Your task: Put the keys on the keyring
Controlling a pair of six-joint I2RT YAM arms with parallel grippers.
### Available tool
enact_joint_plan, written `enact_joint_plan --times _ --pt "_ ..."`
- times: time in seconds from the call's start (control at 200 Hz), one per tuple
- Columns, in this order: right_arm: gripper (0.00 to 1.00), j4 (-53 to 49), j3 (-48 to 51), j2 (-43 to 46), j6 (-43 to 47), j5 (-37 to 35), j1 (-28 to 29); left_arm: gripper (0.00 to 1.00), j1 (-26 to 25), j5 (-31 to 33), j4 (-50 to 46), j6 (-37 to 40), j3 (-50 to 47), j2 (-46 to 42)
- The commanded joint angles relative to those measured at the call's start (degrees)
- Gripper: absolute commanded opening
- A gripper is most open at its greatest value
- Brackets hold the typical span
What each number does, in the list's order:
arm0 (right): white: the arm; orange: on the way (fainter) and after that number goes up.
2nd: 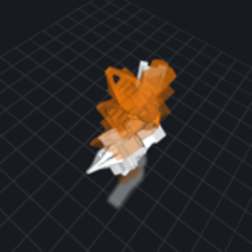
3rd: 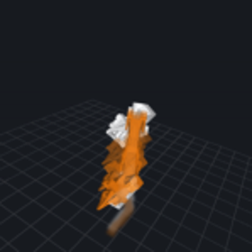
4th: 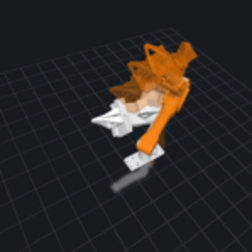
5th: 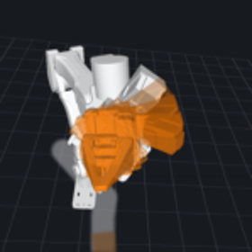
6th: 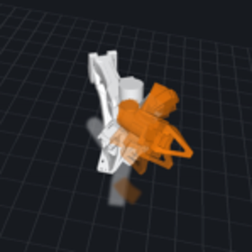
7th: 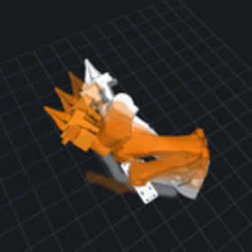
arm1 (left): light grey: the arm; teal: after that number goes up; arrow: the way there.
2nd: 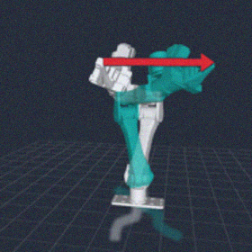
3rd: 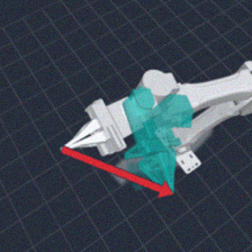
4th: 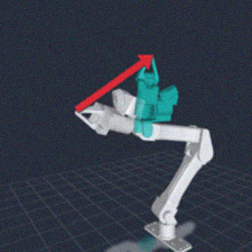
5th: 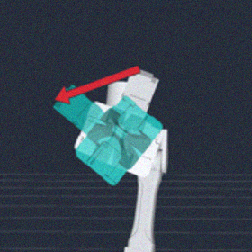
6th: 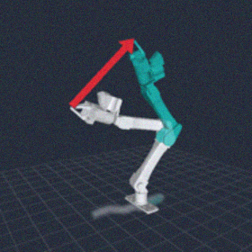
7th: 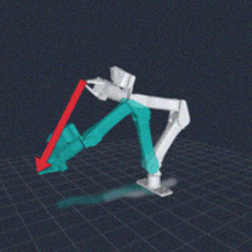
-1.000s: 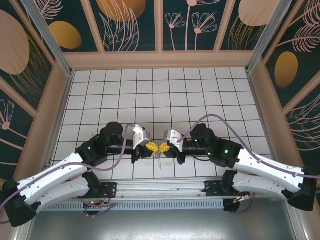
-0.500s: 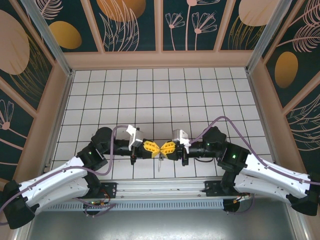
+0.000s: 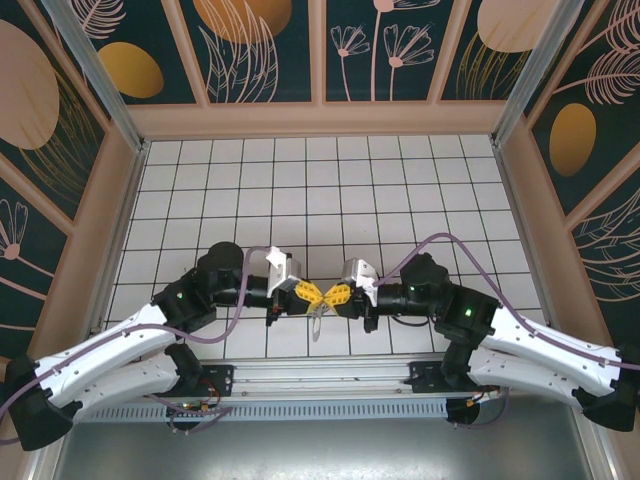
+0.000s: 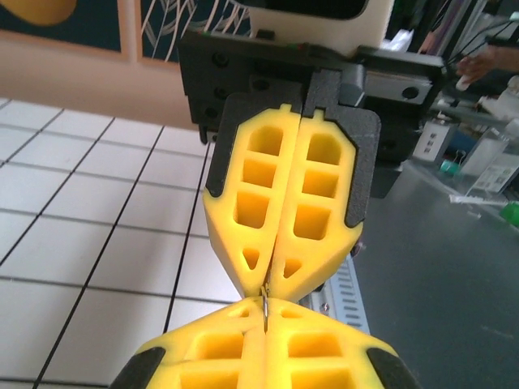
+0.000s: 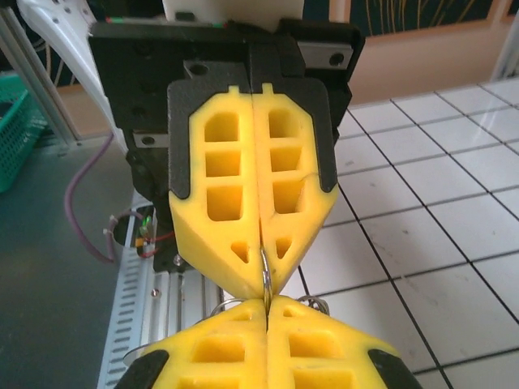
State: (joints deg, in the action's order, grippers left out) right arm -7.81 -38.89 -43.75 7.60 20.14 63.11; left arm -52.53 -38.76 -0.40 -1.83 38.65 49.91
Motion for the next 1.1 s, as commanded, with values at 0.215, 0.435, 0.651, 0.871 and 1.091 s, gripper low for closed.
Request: enact_joint_plan --times 0.215,0.435,0.651,0.871,1.091 --pt "0.0 -6.8 -6.32 -5.7 4.59 -4.63 1.27 0.0 -1.53 2.58 -6.8 4.38 4.28 1.95" --pt "0.0 -5.51 -5.93 -4.39 4.1 -4.9 1.4 0.0 -1.65 0.3 -0.56 2.25 1.74 -0.32" --pt "0.15 1.27 -1.43 2.1 0.32 -0.73 1.43 0.0 -1.68 -5.67 23.56 -10.01 -5.04 -3.36" --pt "0.2 2.39 -0.63 3.07 -0.83 -0.04 1.38 0.0 -1.64 -6.6 25.04 -10.7 -5.32 -6.2" --pt "0.22 4.87 -0.67 1.92 -0.92 2.19 1.4 0.0 -1.61 -6.14 25.13 -10.56 -6.09 -6.49"
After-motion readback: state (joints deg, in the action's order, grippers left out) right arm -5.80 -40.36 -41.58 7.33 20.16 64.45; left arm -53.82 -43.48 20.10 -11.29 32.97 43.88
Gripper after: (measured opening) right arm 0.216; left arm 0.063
